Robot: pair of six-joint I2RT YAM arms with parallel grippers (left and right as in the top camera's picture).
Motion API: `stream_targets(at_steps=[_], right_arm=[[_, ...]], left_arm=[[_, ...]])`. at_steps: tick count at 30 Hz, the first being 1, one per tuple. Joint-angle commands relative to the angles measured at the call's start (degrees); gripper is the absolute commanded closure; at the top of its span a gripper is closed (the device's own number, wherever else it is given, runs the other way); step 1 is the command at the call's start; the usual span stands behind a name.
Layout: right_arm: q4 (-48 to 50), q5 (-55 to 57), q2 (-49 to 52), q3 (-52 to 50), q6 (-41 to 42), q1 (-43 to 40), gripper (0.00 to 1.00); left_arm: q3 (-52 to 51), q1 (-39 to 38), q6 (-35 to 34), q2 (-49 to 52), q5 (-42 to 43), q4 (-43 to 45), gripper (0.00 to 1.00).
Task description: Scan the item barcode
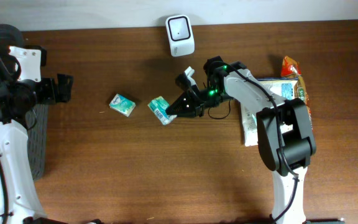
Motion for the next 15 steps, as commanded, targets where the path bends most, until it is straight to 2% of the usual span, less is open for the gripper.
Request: stream_targets(at_steps=[1,15], right_arm=[[0.04,-1.99,-2.08,1.20,-0.02,0.00,0.96],[0.68,-1.95,-2.08,1.20,-1.09,0.00,0.96]], left_arm=[[-0.07,0.15,0.68,-0.22,0.61,0.13,0.01],[-0.07,0.15,0.68,-0.22,0.61,0.13,0.01]])
